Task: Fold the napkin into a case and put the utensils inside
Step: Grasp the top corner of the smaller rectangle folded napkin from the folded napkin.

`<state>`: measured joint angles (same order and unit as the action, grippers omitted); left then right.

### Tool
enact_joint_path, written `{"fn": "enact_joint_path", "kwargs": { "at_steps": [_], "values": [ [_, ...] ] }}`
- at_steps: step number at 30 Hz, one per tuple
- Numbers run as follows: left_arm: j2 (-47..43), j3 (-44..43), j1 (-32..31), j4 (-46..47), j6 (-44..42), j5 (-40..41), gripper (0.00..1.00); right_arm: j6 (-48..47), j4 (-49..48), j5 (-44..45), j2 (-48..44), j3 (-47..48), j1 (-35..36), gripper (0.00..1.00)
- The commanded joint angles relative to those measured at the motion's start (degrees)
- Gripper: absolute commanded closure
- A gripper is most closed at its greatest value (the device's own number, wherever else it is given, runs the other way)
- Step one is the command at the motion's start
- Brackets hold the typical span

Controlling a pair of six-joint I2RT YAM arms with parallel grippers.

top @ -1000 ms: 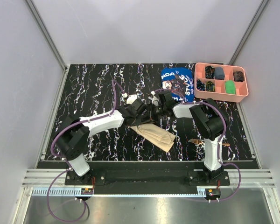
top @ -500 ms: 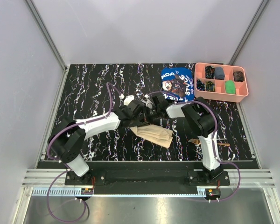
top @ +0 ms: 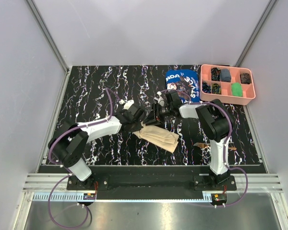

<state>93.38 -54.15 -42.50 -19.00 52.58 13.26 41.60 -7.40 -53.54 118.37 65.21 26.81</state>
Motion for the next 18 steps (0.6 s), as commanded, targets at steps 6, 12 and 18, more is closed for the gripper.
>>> {"fn": "enact_joint_path", "kwargs": {
  "at_steps": [6, 12, 18],
  "values": [
    [-3.47, 0.18, -0.04, 1.16, 0.42, 0.02, 1.0, -1.17, -1.3, -2.09, -0.95, 1.67, 0.35, 0.6],
    [-3.56, -0.17, -0.04, 1.42, 0.33, 0.02, 1.0, -1.53, -1.48, -2.45, 1.16, 3.08, 0.88, 0.52],
    [-3.47, -0.52, -0.04, 1.34, 0.25, -0.07, 1.0, -0.56, -2.88, -2.71, 3.1, 4.13, 1.93, 0.52]
  ]
}}
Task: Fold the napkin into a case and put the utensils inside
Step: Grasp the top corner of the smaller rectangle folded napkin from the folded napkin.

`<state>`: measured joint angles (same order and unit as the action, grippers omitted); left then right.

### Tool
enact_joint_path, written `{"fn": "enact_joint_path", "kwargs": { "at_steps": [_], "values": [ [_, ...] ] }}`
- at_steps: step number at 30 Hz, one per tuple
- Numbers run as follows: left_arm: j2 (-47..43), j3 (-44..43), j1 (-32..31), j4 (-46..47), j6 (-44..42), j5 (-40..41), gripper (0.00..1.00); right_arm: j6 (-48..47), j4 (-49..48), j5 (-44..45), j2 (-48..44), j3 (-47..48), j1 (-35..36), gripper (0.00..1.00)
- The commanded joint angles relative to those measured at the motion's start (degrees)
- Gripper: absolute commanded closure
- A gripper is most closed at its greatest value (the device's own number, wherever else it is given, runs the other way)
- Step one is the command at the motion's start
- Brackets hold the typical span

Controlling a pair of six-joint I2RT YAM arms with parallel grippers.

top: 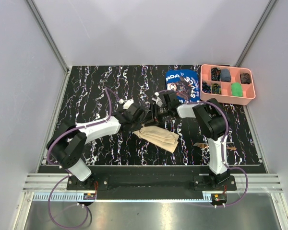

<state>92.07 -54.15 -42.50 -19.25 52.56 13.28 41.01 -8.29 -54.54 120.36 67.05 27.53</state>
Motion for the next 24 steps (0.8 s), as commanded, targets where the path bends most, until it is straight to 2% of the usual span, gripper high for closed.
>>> {"fn": "enact_joint_path", "kwargs": {
  "at_steps": [1, 3, 6, 7, 9, 14, 24],
  "values": [
    [-2.16, -0.52, 0.05, 1.49, 0.18, -0.01, 1.0, 0.12, -2.08, -1.71, 1.46, 2.47, 1.21, 0.53],
    [-2.33, -0.61, -0.04, 1.58, 0.09, -0.01, 1.0, 0.21, -2.08, -1.27, 1.64, 2.91, 1.3, 0.56],
    [-3.38, -0.34, -0.04, 1.49, 0.09, 0.78, 1.0, 0.12, -2.08, -0.92, 1.55, 2.83, 1.39, 0.78],
    [-3.83, 0.01, 0.05, 1.49, 0.18, 1.22, 1.0, 0.03, -1.99, -1.0, 1.29, 2.65, 1.3, 0.91],
    [-5.58, 0.53, -0.04, 2.62, 0.62, 2.62, 1.0, -0.06, -1.99, -1.09, 1.11, 2.21, 1.21, 0.99],
    [-8.84, 3.88, 0.05, 9.82, 0.53, 4.04, 1.0, 0.82, -2.08, -2.14, 0.85, 1.77, 1.74, 1.0],
    [-7.17, 5.45, 0.66, 9.57, 1.15, 2.02, 1.0, 5.83, -3.21, -6.44, 6.38, 6.78, 6.39, 1.0]
  ]
}}
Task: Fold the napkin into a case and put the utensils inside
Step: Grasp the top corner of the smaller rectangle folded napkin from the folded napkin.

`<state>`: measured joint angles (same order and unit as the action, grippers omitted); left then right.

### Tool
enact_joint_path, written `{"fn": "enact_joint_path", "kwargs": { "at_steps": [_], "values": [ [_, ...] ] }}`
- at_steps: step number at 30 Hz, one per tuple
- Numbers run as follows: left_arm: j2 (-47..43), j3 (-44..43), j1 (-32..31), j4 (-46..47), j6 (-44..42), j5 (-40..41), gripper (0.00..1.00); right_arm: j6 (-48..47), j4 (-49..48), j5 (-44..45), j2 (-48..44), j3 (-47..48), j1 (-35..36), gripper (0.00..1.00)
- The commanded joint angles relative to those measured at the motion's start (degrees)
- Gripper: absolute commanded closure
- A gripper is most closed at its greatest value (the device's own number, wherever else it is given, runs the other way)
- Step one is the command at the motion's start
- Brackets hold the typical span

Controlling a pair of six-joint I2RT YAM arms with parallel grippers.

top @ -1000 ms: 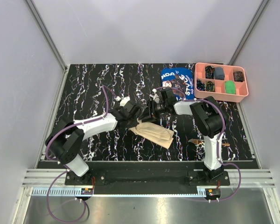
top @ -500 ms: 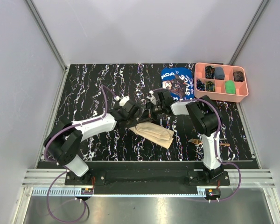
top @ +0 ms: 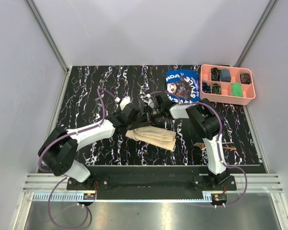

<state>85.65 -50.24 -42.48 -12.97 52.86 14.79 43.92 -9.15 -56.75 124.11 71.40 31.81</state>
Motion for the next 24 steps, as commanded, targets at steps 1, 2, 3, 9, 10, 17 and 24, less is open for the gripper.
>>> {"fn": "enact_joint_path", "kwargs": {
  "at_steps": [1, 2, 3, 9, 10, 17, 24],
  "values": [
    [-1.09, 1.98, 0.73, 3.65, 1.01, 0.51, 1.0, 3.53, -3.32, -4.94, 2.71, 2.0, 2.11, 1.0],
    [-1.62, 2.42, 0.82, 3.83, 0.93, 0.94, 1.0, 4.76, -4.9, -5.64, 2.89, 1.56, 2.03, 1.0],
    [-1.62, 2.77, 0.99, 3.74, 0.93, 0.86, 1.0, 7.82, -8.66, -7.39, 3.24, 1.12, 2.2, 0.99],
    [-2.32, 2.78, 0.82, 2.34, 0.93, 0.59, 1.0, 3.9, -4.04, -4.87, 0.44, -0.11, 0.62, 1.0],
    [-3.02, 2.95, 0.56, 1.47, 0.58, 0.94, 1.0, 3.8, -3.95, -4.95, 0.17, -0.2, 0.36, 1.0],
    [-2.68, -0.47, -0.06, -14.61, 2.95, 2.54, 0.73, -0.85, 2.46, -3.9, 0.08, 2.17, 0.35, 1.0],
    [1.45, -2.05, -0.5, -17.79, 4.01, 2.7, 0.68, -1.29, 2.64, -4.07, -0.19, 1.82, 0.62, 1.0]
  ]
}}
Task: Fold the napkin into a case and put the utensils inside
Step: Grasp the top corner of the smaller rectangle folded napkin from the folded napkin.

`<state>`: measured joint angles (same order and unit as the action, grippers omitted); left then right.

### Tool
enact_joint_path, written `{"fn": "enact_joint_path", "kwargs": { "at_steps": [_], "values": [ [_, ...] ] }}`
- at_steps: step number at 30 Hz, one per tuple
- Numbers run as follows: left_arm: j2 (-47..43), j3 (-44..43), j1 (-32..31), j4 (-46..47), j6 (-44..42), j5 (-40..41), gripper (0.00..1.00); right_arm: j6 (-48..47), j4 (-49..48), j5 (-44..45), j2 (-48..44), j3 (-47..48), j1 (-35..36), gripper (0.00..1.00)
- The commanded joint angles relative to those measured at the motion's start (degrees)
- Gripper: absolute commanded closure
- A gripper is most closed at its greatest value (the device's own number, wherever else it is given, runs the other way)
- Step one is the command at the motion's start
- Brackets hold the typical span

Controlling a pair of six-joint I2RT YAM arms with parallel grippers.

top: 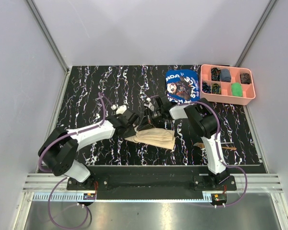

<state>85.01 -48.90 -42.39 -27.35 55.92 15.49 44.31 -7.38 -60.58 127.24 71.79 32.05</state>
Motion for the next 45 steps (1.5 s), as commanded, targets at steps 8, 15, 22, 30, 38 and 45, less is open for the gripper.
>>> {"fn": "enact_joint_path", "kwargs": {
  "at_steps": [8, 15, 22, 30, 38, 45],
  "values": [
    [7.45, -8.14, -1.03, -6.75, 0.07, 3.85, 0.74, -2.21, 1.31, 0.19, -3.14, 1.51, 0.91, 1.0],
    [3.33, -7.26, -1.2, -5.09, -1.07, 5.78, 1.0, -3.53, 3.77, 0.55, -2.61, 3.0, 2.57, 1.0],
    [-0.63, -3.22, -1.29, -0.08, -1.52, 6.58, 1.0, -4.24, 9.92, 1.95, -1.65, 6.61, 5.65, 1.0],
    [0.85, -3.3, -0.76, 2.66, -1.61, 5.61, 1.0, -3.01, 10.8, 2.04, 2.84, 9.16, 7.85, 0.99],
    [-1.43, 0.3, -0.67, 7.14, -0.37, 6.31, 1.0, -5.37, 16.85, 3.71, 5.56, 13.45, 9.34, 0.97],
    [3.58, -1.9, 1.78, 5.2, -1.52, 1.66, 1.0, -8.1, 20.12, 3.62, 6.0, 14.78, 9.34, 0.91]
  ]
}}
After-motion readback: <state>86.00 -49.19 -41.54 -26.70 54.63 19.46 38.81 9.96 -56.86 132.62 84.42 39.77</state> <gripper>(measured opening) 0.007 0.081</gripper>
